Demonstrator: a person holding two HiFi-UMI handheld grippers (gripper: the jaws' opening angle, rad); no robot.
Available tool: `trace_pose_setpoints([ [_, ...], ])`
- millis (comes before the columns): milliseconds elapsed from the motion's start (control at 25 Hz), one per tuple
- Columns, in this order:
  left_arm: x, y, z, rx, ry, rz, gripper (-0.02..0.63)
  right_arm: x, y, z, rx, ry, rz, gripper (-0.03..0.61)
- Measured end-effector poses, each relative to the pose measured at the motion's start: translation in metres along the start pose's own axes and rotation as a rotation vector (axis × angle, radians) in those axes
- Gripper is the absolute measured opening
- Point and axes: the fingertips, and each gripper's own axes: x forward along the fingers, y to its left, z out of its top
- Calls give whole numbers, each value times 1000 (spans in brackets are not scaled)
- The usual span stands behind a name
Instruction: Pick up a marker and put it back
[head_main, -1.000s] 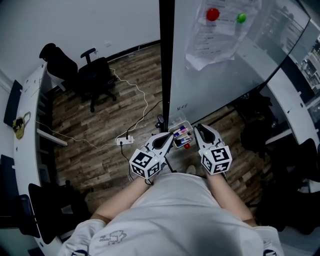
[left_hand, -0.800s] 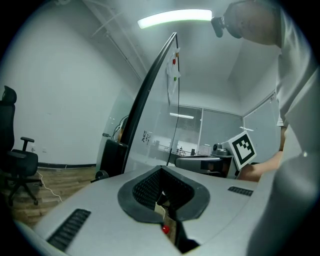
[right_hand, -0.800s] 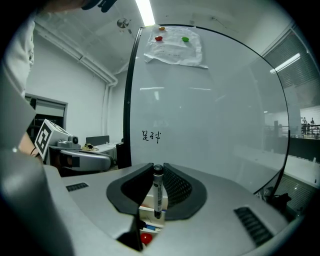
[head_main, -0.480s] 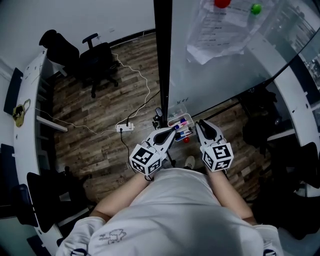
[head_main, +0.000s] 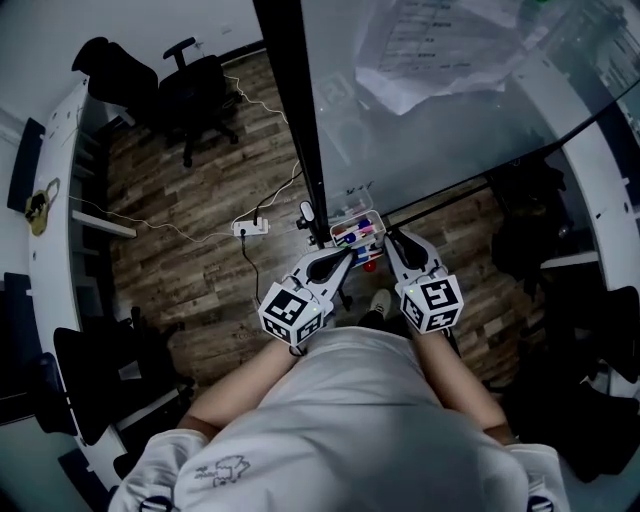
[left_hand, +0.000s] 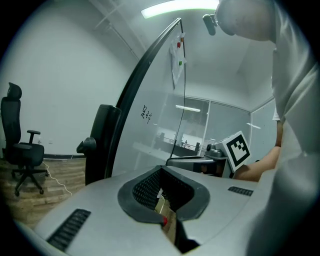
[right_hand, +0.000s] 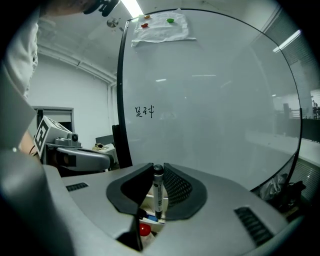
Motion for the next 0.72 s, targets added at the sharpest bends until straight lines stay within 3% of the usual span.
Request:
trace_pose_setpoints([
  [720, 23, 2, -34, -36, 105, 87, 6, 20, -15, -36, 89, 36, 115, 69],
])
